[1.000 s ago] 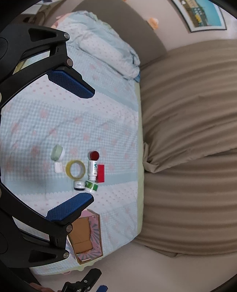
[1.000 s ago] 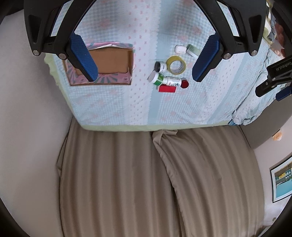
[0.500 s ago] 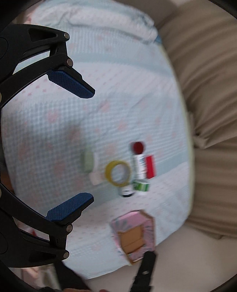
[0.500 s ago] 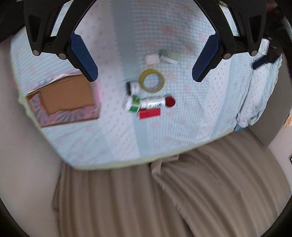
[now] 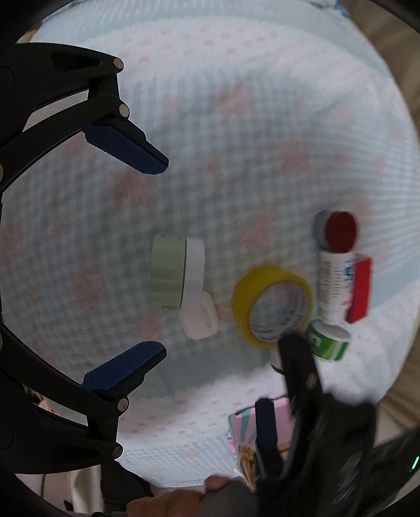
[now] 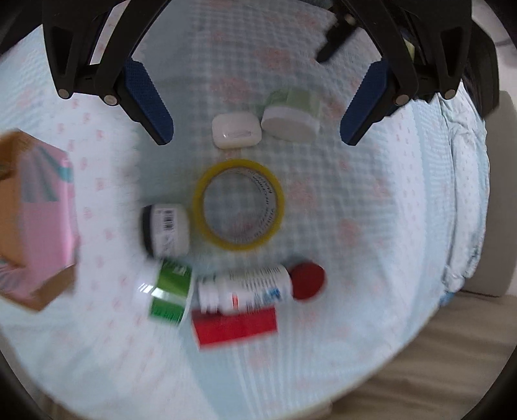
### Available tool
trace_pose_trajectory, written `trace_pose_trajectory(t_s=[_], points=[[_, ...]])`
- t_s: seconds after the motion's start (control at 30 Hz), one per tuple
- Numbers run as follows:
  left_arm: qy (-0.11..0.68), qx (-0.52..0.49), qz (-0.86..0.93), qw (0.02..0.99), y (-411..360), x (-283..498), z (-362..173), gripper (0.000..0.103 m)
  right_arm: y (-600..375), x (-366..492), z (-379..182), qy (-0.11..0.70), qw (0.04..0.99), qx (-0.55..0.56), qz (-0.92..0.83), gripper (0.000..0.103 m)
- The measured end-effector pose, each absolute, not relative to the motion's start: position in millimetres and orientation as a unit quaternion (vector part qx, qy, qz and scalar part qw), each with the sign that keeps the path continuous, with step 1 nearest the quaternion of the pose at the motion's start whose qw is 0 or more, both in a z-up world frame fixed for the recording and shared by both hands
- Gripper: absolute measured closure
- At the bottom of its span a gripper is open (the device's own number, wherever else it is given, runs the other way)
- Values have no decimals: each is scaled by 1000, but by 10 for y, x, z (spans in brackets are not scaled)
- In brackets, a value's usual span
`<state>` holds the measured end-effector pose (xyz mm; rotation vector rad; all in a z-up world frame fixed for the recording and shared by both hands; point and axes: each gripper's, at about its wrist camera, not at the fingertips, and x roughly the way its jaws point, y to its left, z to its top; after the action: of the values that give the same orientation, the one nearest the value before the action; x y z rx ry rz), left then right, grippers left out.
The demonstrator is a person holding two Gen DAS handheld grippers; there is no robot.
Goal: Organize rigid objects
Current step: 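Grasp the pale green jar with the left tool while the right tool grasps the yellow tape roll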
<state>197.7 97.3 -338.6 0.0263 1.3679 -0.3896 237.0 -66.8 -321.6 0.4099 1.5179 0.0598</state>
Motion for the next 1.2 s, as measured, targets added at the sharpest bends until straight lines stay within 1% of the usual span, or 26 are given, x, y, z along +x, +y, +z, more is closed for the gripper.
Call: trace_pose_trajectory(t_s=[0.13, 0.27, 0.4, 0.47, 0.53, 0.57, 0.63, 0.9, 0.97, 1.03, 1.2], points=[[642, 6, -178, 746, 900, 2036, -3669, 1, -641, 2641, -3769, 729, 657, 193, 17, 0], [651, 5, -178, 738, 811, 2087, -3867, 1, -615, 2798, -4049, 752, 631, 192, 6, 0], [655, 4, -184, 733, 729, 2127, -3989, 1, -582, 2913, -4185, 764, 620, 178, -1, 0], [658, 5, -187, 730, 689, 2146, -4046, 7, -584, 2955, -4227, 769, 617, 170, -6, 0], [665, 5, -188, 722, 650, 2172, -4113, 15, -595, 2986, -4272, 773, 611, 167, -15, 0], [669, 3, -189, 719, 641, 2181, -4143, 24, -570, 2994, -4321, 775, 609, 167, -17, 0], [678, -21, -204, 706, 615, 2194, -4198, 33, -572, 3006, -4356, 775, 607, 171, -24, 1], [674, -6, -202, 710, 462, 2167, -4215, 34, -518, 3049, -4316, 775, 609, 164, -37, 2], [673, -5, -199, 712, 611, 2160, -4086, 34, -450, 3021, -4282, 776, 609, 162, -37, 2], [671, -7, -193, 716, 677, 2181, -4072, 34, -444, 3026, -4251, 774, 612, 159, -37, 3], [661, -11, -179, 728, 872, 2208, -3944, 34, -383, 3023, -3984, 766, 623, 157, -31, 3]])
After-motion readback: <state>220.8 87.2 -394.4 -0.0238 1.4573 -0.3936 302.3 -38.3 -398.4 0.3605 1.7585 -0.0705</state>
